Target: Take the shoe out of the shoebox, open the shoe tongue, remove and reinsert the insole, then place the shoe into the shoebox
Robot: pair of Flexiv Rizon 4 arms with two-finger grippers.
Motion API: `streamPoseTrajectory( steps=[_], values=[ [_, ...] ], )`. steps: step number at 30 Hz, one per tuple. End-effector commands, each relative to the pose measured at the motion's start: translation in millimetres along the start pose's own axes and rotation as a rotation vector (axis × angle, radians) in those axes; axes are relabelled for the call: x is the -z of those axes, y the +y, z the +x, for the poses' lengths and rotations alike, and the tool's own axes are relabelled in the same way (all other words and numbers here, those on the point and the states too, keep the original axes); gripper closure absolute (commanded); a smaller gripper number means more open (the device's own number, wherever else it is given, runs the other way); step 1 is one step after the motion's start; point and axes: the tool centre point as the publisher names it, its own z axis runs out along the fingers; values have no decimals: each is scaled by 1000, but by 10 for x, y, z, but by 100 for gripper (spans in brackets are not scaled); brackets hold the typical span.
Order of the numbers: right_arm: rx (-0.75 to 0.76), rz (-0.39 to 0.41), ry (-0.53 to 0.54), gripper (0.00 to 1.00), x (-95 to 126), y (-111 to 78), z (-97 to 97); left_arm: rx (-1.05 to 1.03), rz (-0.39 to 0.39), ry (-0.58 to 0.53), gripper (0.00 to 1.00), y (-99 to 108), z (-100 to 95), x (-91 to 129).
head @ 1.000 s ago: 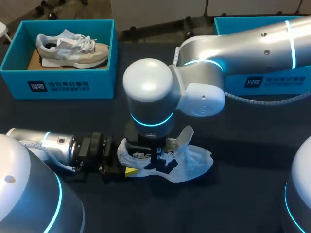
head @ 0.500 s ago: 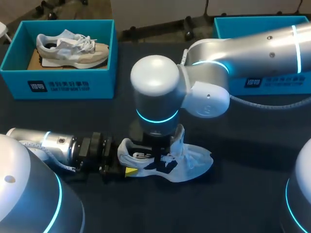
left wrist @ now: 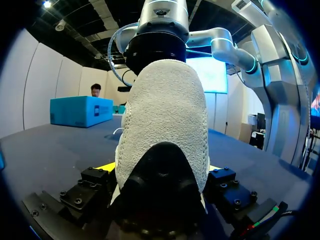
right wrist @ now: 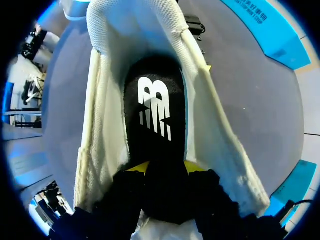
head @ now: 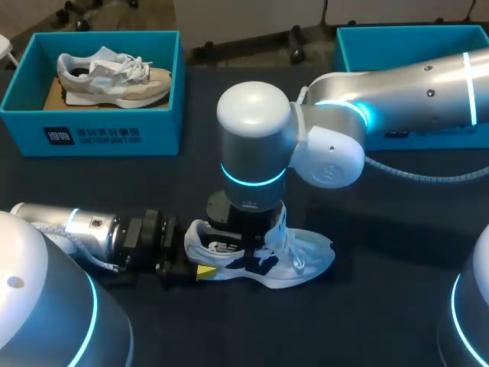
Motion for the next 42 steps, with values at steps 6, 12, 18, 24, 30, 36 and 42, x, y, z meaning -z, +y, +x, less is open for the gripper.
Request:
streamPoseTrajectory(
  steps=[6,12,18,24,30,36,42],
  values=[
    [4,11,67,75,-202,26,200,0,3,-1,100,-21,-13,0],
    [-17,-14,78,100,-116,-12,263,0,3,-1,100,-21,-13,0],
    [-27,-65,55,100,73,-37,282,0,3,-1,100,-21,-13,0],
    [-55,-191,34,100,259,-49,257,0,3,-1,100,-21,-13,0],
    [-62,-282,11,100,376,-32,209,0,3,-1,100,-21,-13,0],
    [-72,-358,13,100,389,-21,165,0,3,-1,100,-21,-13,0],
    [-96,-409,-15,100,486,-57,156,0,3,-1,100,-21,-13,0]
  ],
)
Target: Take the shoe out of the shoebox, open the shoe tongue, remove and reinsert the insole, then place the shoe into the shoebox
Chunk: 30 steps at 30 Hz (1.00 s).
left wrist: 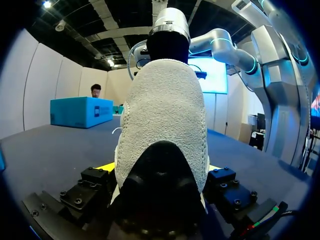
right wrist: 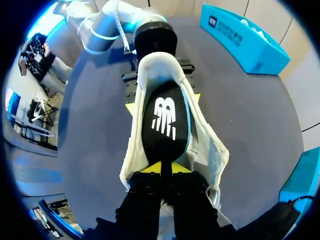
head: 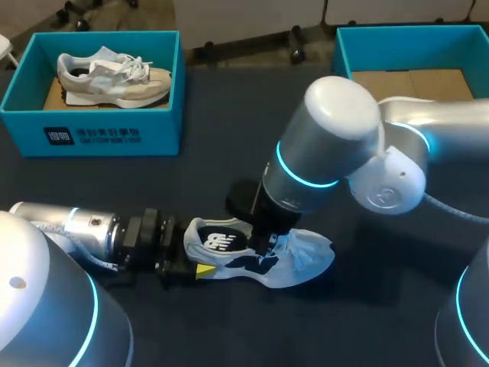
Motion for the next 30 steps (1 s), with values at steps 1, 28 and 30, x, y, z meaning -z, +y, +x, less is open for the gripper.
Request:
streamPoseTrajectory(
  steps=[1,28,30],
  values=[
    [-13,-87,-19,100,107,-100,10,0,1,-1,100,5,-9,-11],
    [160,-194,2,73,287,109,33,0,1,-1,100,5,-9,-11],
    [187,-179,12,67,296,190,43,0,1,-1,100,5,-9,-11]
  ],
)
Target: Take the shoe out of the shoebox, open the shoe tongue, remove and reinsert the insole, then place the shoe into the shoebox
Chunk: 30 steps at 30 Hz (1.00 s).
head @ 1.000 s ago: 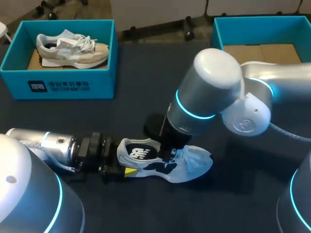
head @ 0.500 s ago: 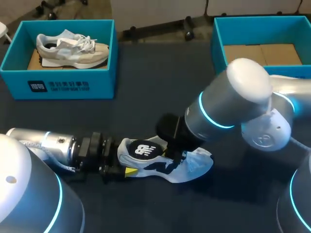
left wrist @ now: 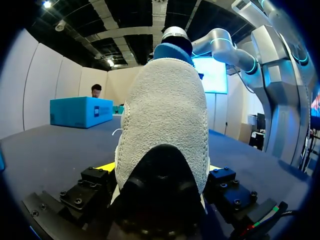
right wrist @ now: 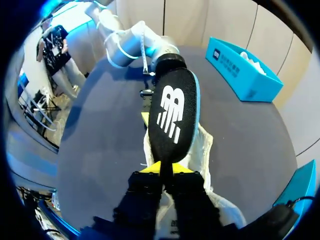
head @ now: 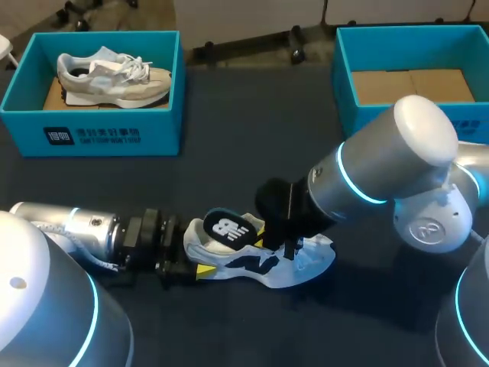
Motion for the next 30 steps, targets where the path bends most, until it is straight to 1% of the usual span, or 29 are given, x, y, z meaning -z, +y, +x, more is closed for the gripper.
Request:
streamPoseTrajectory(
  steps=[1,3,4,8,11,15,17,21,22,23,24,25,27,28,29,30],
  values=[
    [36,61,36,66,-55,260,-30,0,2,-2,100,1,-12,-6],
    [50,72,43,64,-49,316,-32,0,2,-2,100,1,-12,-6],
    [52,74,45,61,-45,332,-36,0,2,-2,100,1,-12,-6],
    [62,89,49,60,-16,374,-65,0,2,-2,100,1,-12,-6],
    [55,92,48,56,4,383,-95,0,2,-2,100,1,-12,-6],
    [53,96,41,57,47,404,-126,0,2,-2,100,1,-12,-6],
    [54,102,47,57,67,417,-158,0,2,-2,100,1,-12,-6],
    [58,86,78,58,74,428,-231,0,2,-2,100,1,-12,-6],
    [59,71,102,60,59,436,-251,0,2,-2,100,1,-12,-6],
    [55,75,113,64,43,447,-265,0,2,-2,100,1,-12,-6],
    [55,72,124,72,26,459,-269,0,2,-2,100,1,-12,-6],
    [60,60,139,76,13,467,-272,0,2,-2,100,1,-12,-6],
    [54,68,155,76,-15,481,-279,0,2,-2,100,1,-12,-6],
    [56,59,178,77,-37,487,-286,0,2,-2,100,1,-12,-6],
    [52,61,189,87,-52,488,-293,0,2,-2,100,1,-12,-6],
    [46,63,204,94,-65,491,-294,0,2,-2,100,1,-12,-6]
  ],
)
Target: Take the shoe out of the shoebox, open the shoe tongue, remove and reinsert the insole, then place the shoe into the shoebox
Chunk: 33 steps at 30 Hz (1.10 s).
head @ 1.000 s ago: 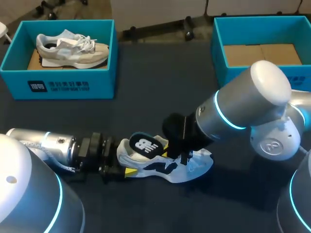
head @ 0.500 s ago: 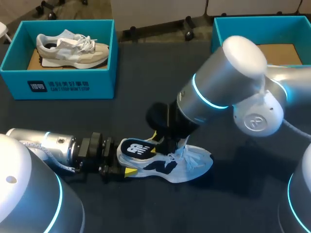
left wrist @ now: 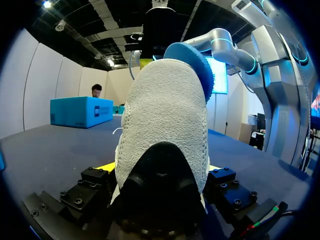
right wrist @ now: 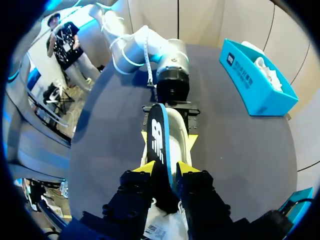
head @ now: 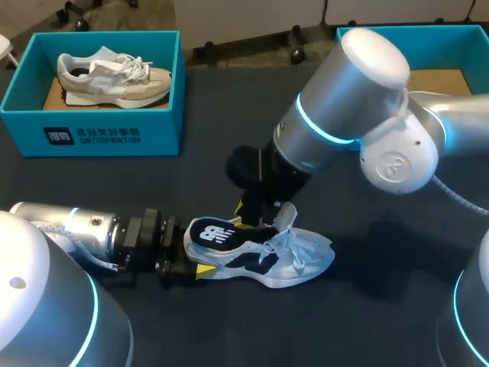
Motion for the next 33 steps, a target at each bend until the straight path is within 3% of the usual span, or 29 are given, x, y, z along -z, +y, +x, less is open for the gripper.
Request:
streamPoseTrajectory(
  steps=[1,6,14,21,23,25,27,33],
  values=[
    [-1,-10,70,98,-133,19,-81,0,1,-1,100,0,-7,-8],
    [-1,-7,115,100,-157,32,-67,0,1,-1,100,0,-7,-8],
    [-17,8,85,100,181,30,-13,0,1,-1,100,0,-7,-8],
    [12,-3,72,100,448,147,3,0,1,-1,100,0,-7,-8],
    [20,5,74,53,469,208,3,0,1,-1,100,0,-7,-8],
    [35,9,79,28,453,251,3,0,1,-1,100,0,-7,-8],
    [47,-2,88,29,405,265,-5,0,1,-1,100,0,-7,-8],
    [34,-3,115,47,199,240,-62,0,1,-1,100,0,-7,-8]
  ],
)
